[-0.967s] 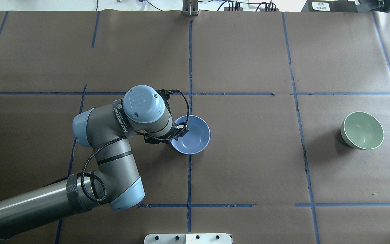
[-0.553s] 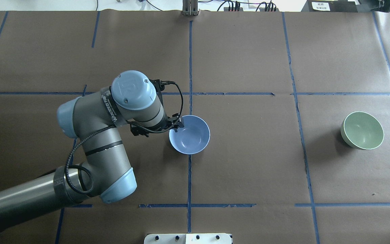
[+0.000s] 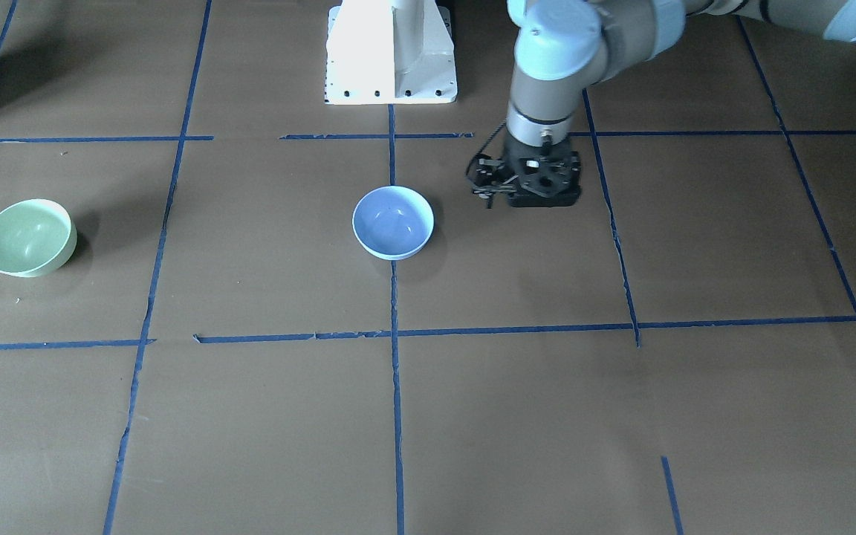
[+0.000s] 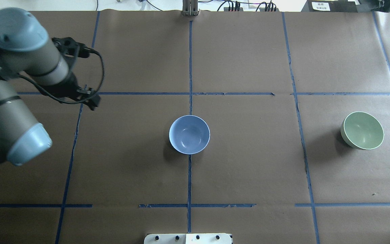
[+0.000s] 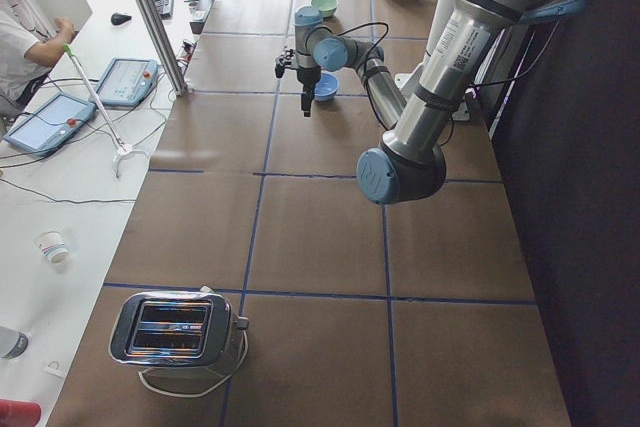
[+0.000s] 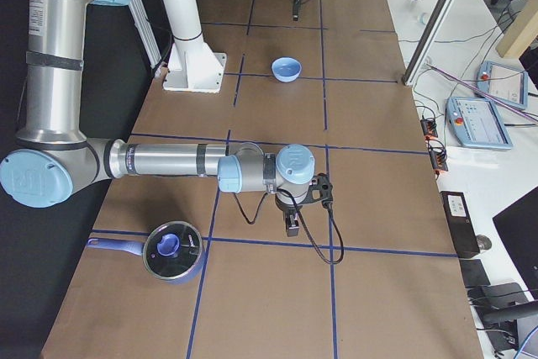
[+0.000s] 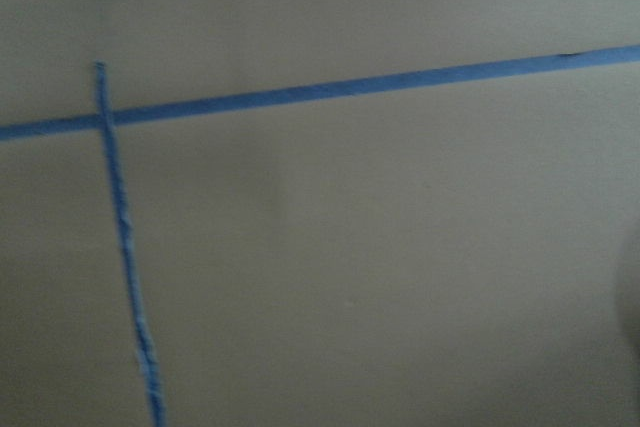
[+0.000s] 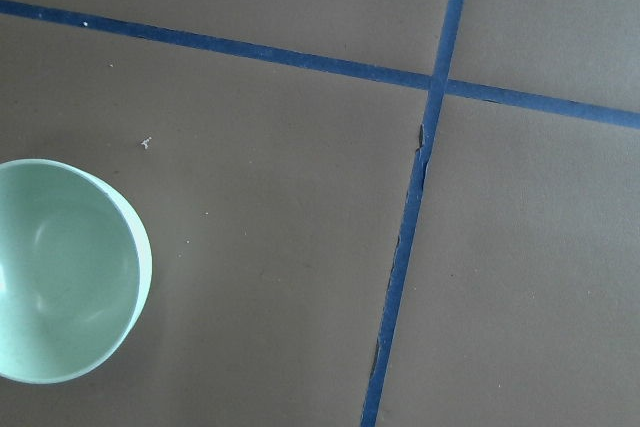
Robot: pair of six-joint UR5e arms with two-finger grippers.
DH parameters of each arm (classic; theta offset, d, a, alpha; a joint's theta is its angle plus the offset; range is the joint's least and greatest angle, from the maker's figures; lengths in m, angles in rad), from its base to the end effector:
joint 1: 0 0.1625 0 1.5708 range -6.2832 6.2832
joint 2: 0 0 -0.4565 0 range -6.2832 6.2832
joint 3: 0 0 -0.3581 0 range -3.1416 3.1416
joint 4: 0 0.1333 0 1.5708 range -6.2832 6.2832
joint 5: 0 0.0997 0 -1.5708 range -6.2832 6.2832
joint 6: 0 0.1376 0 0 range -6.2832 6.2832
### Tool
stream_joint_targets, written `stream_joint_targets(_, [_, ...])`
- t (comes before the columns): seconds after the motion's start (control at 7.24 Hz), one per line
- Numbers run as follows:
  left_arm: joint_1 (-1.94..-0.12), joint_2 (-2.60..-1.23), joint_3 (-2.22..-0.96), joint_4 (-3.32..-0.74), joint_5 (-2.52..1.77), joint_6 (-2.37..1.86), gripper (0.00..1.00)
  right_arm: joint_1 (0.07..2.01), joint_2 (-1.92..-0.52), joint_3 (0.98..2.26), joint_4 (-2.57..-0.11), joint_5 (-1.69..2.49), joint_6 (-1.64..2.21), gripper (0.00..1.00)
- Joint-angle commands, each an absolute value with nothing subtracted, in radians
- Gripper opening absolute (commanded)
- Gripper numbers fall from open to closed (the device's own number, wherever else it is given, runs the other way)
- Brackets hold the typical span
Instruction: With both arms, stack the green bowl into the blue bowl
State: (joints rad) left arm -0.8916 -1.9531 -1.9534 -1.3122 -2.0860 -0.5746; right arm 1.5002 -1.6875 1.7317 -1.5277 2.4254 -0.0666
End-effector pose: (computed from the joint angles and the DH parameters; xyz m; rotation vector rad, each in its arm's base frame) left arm 0.3095 -0.4877 0.3944 0.1053 0.6997 0.2306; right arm 0.0004 -0.4128 0.6814 0.0803 -0.8552 -0.1660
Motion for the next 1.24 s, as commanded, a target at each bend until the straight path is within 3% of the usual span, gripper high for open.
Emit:
stream_joint_targets(0.0, [-1.21, -1.771, -1.948, -1.304, -2.21, -0.108, 1.0, 1.493, -1.674, 1.782, -1.529, 2.444, 0.019, 1.0])
stream_joint_targets(0.41, [-1.57, -1.602, -1.771, -1.322, -2.284, 0.378, 1.0, 1.407, -1.669, 1.891, -1.525, 2.416, 0.198, 1.0])
stream_joint_targets(0.69, [-1.595, -1.54, -1.787, -1.342, -2.391, 0.377, 1.0, 1.304, -1.744, 1.878, -1.344, 2.383, 0.355, 1.0])
stream_joint_targets(1.11, [-1.594, -1.54, -1.786, -1.344, -2.408, 0.374, 1.0, 1.1, -1.761, 1.636, -0.815, 2.262, 0.71, 0.97])
